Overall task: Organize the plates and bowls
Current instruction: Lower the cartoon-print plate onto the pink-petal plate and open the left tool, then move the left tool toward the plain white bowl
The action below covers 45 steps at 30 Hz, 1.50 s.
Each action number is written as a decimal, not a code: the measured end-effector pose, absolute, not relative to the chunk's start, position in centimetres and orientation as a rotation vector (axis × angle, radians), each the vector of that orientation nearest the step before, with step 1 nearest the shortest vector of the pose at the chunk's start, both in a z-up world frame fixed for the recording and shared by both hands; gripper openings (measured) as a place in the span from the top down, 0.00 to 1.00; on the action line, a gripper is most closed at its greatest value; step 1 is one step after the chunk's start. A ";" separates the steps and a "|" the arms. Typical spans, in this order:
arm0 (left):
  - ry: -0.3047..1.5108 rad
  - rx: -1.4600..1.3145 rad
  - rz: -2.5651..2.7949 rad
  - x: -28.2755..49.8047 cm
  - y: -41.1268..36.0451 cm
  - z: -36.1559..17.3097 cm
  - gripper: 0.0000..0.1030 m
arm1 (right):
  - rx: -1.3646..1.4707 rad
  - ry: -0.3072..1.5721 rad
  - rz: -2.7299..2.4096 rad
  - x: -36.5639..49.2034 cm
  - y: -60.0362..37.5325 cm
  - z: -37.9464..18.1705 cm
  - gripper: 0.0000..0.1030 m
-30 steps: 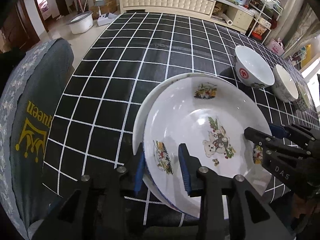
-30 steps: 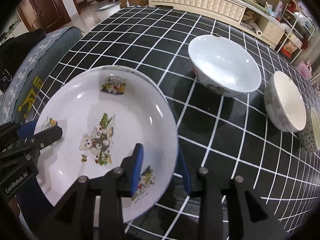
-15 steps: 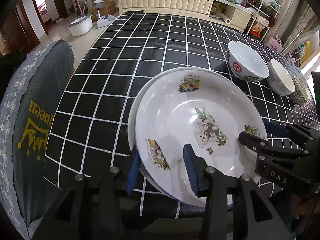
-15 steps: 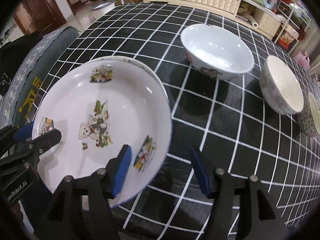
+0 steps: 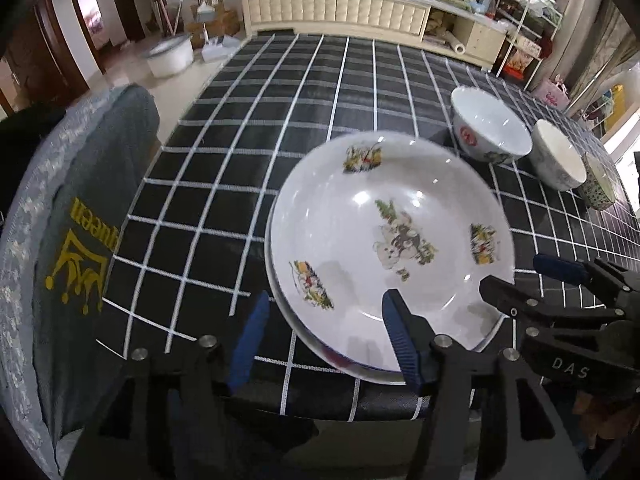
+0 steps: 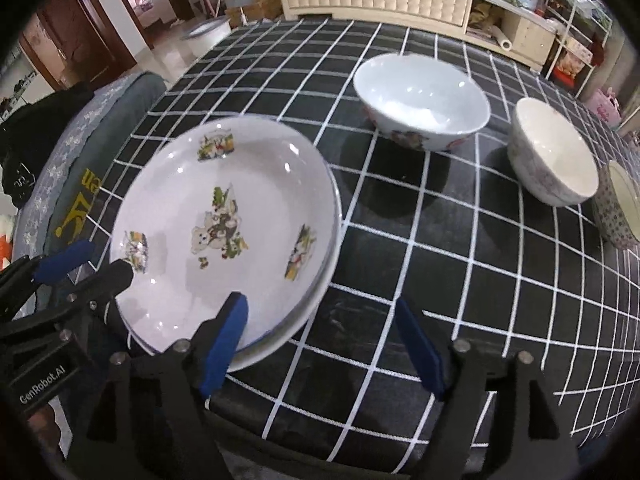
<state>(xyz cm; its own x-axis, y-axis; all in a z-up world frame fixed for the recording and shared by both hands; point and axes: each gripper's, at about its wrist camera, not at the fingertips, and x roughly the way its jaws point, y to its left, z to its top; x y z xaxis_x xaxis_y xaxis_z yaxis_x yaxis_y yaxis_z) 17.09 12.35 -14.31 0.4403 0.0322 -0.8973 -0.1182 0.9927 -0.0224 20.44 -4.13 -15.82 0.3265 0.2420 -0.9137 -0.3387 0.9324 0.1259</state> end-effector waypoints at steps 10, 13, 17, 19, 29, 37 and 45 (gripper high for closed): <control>1.007 -0.054 0.038 16.4 9.2 -10.8 0.45 | -0.040 1.079 0.331 19.6 -8.0 -12.3 0.11; 0.991 -0.061 0.025 16.7 8.2 -10.1 0.45 | -0.030 1.048 0.297 19.3 -9.8 -11.1 0.11; 0.966 -0.053 0.021 17.1 7.0 -9.1 0.45 | -0.011 1.026 0.264 19.4 -11.7 -10.0 0.11; 0.951 -0.039 0.016 17.2 6.2 -8.6 0.45 | -0.006 1.011 0.247 19.5 -12.6 -9.4 0.11; 0.919 -0.023 -0.054 19.0 2.7 -6.2 0.45 | 0.004 0.966 0.220 20.8 -15.3 -7.1 0.11; 0.931 -0.035 -0.069 21.9 2.1 -5.3 0.26 | 0.004 0.957 0.209 23.1 -16.3 -6.2 0.11; 0.948 -0.019 -0.073 24.8 1.8 -4.9 0.20 | 0.000 0.957 0.220 25.9 -16.0 -5.7 0.11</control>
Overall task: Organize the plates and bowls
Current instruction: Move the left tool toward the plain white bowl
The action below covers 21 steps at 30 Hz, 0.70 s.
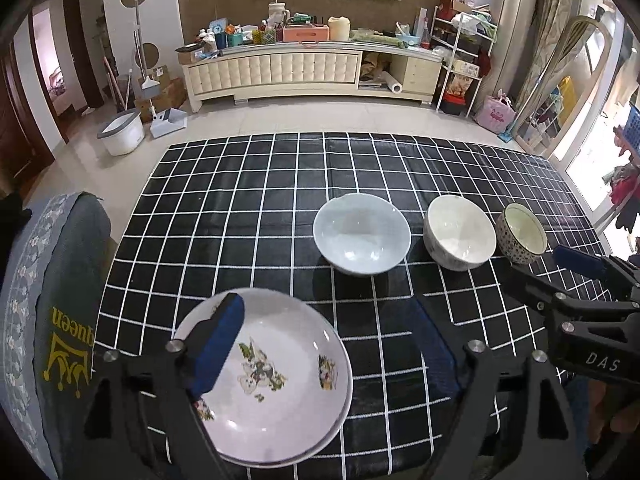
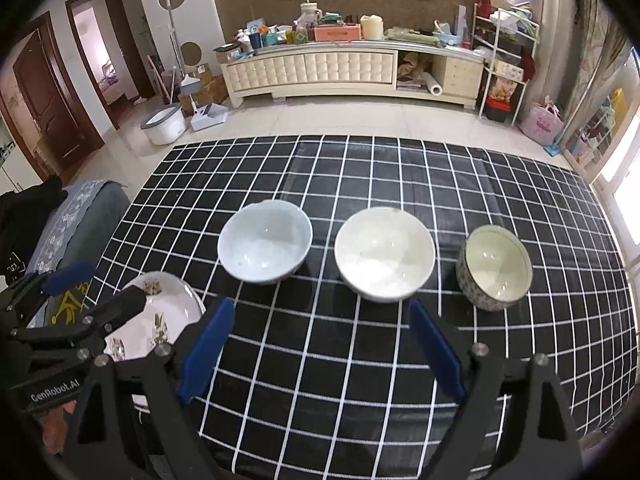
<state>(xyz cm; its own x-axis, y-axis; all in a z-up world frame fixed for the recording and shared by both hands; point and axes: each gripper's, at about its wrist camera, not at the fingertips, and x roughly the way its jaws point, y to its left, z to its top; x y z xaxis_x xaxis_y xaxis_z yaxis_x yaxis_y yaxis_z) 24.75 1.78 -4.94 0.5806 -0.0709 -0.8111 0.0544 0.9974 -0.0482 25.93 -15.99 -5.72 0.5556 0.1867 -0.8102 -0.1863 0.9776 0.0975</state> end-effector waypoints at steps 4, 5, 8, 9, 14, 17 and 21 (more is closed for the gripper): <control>0.951 -0.019 -0.071 26.2 2.0 -4.8 0.20 | -0.013 0.958 0.227 27.2 -15.5 -5.8 0.11; 0.955 -0.023 -0.070 26.6 2.1 -4.9 0.20 | -0.014 0.958 0.230 27.7 -15.3 -5.9 0.11; 0.970 -0.032 -0.071 27.9 2.5 -5.1 0.20 | -0.021 0.962 0.231 28.7 -15.1 -6.1 0.11; 0.975 -0.033 -0.073 28.4 2.5 -5.1 0.20 | -0.021 0.964 0.231 29.0 -15.1 -6.3 0.11; 0.990 -0.043 -0.075 30.5 3.0 -5.6 0.20 | -0.029 0.980 0.235 30.7 -14.7 -7.1 0.11; 1.009 -0.050 -0.080 31.6 3.2 -6.3 0.20 | -0.047 0.983 0.240 31.5 -14.2 -7.7 0.11; 1.035 -0.063 -0.076 33.1 3.5 -7.5 0.20 | -0.065 0.994 0.250 32.9 -13.8 -8.6 0.11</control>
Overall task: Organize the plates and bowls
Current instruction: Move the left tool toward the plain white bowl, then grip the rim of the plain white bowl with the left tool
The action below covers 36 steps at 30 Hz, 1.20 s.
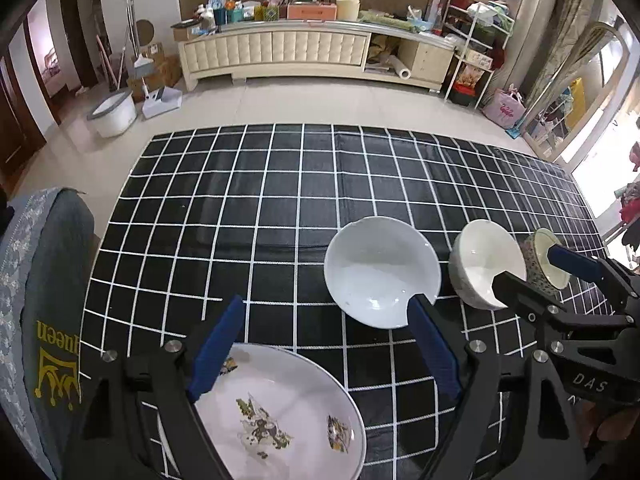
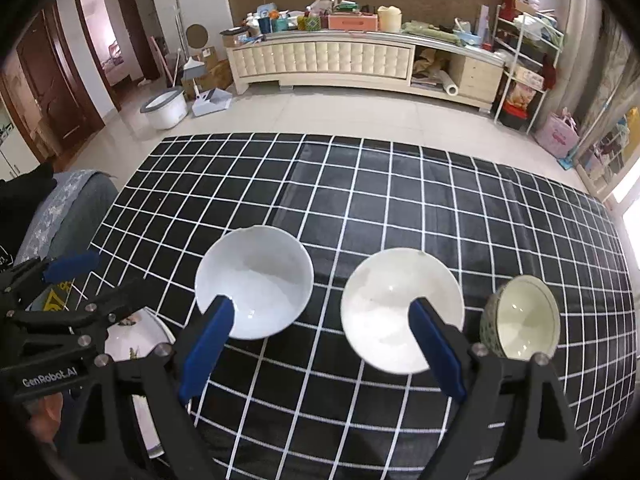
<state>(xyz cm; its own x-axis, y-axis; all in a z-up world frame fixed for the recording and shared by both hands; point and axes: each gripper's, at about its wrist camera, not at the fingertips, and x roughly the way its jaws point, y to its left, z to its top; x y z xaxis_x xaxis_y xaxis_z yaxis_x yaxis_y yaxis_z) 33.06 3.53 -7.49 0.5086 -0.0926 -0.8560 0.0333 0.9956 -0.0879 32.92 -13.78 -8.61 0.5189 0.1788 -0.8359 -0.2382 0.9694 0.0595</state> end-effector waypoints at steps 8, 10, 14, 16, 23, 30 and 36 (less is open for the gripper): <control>1.069 -0.051 -0.068 35.7 3.6 -9.7 0.20 | -0.127 1.008 0.266 35.1 -12.7 -10.7 0.11; 1.090 -0.039 -0.056 36.2 3.6 -10.5 0.20 | -0.152 1.005 0.268 35.6 -12.4 -11.2 0.11; 1.114 -0.041 -0.057 37.1 3.9 -12.1 0.20 | -0.185 1.007 0.286 36.3 -11.8 -11.8 0.16; 1.119 -0.036 -0.053 37.5 3.9 -12.4 0.20 | -0.202 1.019 0.296 36.8 -11.4 -12.2 0.28; 1.147 0.021 -0.059 39.1 3.3 -13.7 0.40 | -0.243 1.067 0.331 38.0 -10.5 -14.0 0.41; 1.208 -0.046 -0.110 39.7 3.7 -15.5 0.68 | -0.230 1.115 0.365 38.5 -10.1 -15.5 0.54; 1.231 -0.056 -0.161 39.8 2.7 -16.2 0.79 | -0.240 1.144 0.368 38.5 -9.7 -16.5 0.70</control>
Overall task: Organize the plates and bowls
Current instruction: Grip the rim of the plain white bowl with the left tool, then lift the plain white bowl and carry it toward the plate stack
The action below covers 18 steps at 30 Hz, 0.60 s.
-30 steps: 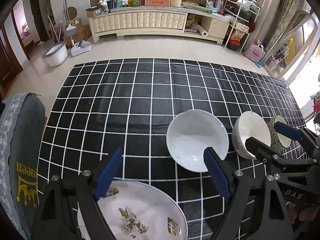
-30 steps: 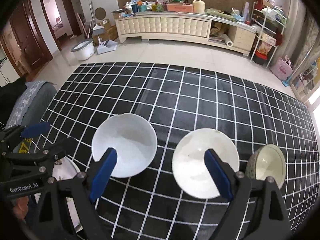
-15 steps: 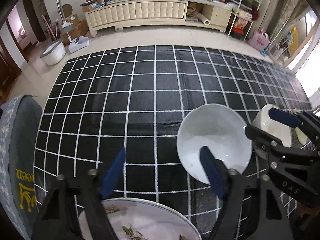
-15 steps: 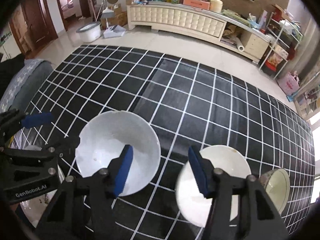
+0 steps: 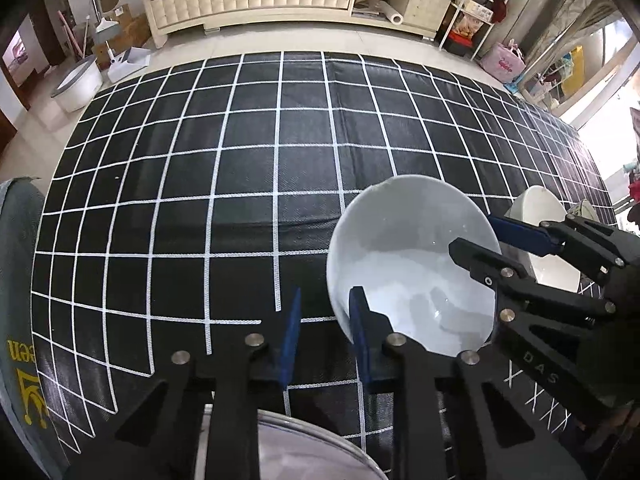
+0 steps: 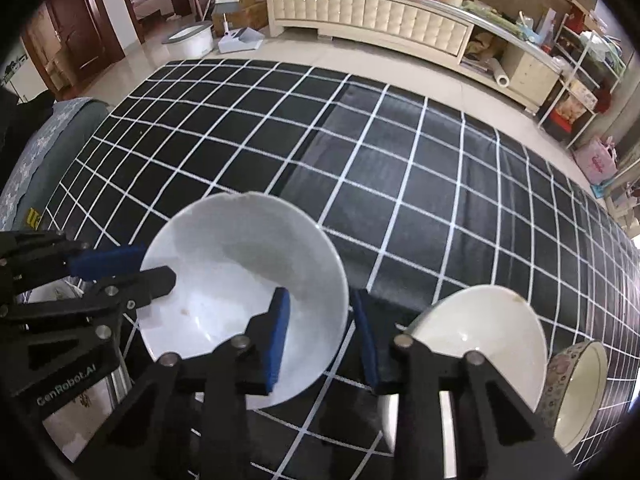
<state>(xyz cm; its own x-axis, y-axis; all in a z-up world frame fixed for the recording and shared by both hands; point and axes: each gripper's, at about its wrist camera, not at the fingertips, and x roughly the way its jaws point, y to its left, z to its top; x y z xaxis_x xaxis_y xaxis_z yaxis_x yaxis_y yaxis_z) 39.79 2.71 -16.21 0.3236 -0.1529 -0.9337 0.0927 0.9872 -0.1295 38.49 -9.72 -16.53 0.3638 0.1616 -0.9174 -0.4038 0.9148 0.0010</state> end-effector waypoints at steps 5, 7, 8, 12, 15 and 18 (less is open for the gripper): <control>1.257 -0.077 -0.182 39.9 2.3 -16.7 0.84 | -0.249 1.144 0.355 38.2 -9.7 -16.8 0.74; 1.271 -0.082 -0.201 39.9 2.0 -16.9 0.88 | -0.250 1.146 0.351 38.1 -9.7 -16.9 0.74; 1.276 -0.083 -0.203 39.7 1.9 -17.2 0.88 | -0.247 1.150 0.350 38.1 -9.7 -17.0 0.75; 1.271 -0.053 -0.179 39.6 1.3 -17.3 0.88 | -0.249 1.170 0.347 38.2 -9.6 -17.9 0.76; 1.271 -0.041 -0.165 39.4 0.8 -17.2 0.88 | -0.272 1.154 0.327 37.9 -9.2 -17.9 0.78; 1.266 -0.053 -0.146 38.8 0.5 -16.9 0.88 | -0.200 1.174 0.331 37.7 -10.0 -17.8 0.82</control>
<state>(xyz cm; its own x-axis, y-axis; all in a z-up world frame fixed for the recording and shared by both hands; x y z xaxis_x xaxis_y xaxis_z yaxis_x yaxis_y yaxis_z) 38.84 0.55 -16.92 0.2927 -0.1384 -0.9461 0.0801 0.9895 -0.1200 37.73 -10.04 -17.83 0.3465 0.1496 -0.9260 -0.3559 0.9344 0.0178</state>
